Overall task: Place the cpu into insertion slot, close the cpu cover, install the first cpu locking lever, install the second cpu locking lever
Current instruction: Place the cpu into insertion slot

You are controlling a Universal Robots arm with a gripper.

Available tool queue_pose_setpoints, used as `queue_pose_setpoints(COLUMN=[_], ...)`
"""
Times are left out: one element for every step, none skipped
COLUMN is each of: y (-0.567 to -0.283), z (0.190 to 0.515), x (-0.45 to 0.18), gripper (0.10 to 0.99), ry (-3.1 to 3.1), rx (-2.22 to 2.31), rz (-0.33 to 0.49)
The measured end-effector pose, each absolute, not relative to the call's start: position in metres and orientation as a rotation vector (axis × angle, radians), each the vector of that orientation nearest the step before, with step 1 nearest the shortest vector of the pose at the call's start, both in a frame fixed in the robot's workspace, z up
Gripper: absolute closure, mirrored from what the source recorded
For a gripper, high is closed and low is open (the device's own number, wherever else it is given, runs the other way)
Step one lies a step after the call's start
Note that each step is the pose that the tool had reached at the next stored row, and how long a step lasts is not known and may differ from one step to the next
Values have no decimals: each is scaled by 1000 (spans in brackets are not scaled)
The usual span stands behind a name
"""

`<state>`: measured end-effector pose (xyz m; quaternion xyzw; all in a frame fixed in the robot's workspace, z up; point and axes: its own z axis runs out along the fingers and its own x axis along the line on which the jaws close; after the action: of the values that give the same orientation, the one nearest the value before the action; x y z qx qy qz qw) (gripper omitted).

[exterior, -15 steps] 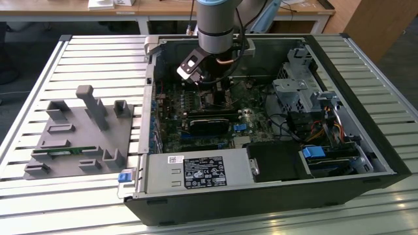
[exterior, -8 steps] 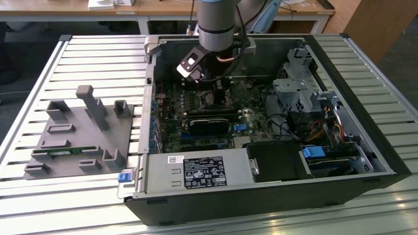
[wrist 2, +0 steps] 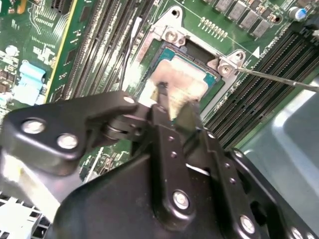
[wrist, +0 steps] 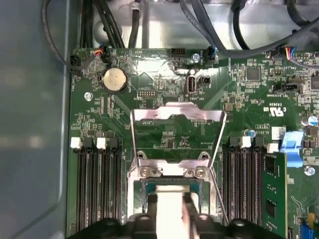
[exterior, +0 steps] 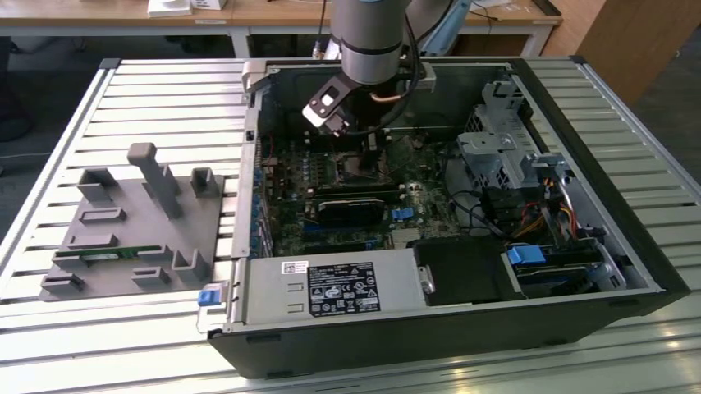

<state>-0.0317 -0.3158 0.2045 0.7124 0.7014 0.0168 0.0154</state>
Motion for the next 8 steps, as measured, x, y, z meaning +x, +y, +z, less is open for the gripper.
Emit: queue_pose_setpoints(y=[-316,-316,-316,-316,-316,-316,-316,-316], z=[205,206,207,208,209,210,210,211], x=[-32,-32,-32,-32,-32,-32,-32,-32], gripper=[788,847,847,906,965,965,980,980], ry=[2182,2182,2182,2182,2182,2183,2182,2182], rx=[2216,2217,2217,2216,2217,2217,2217,2217], rz=[52,53,53,53,53,53,53,53])
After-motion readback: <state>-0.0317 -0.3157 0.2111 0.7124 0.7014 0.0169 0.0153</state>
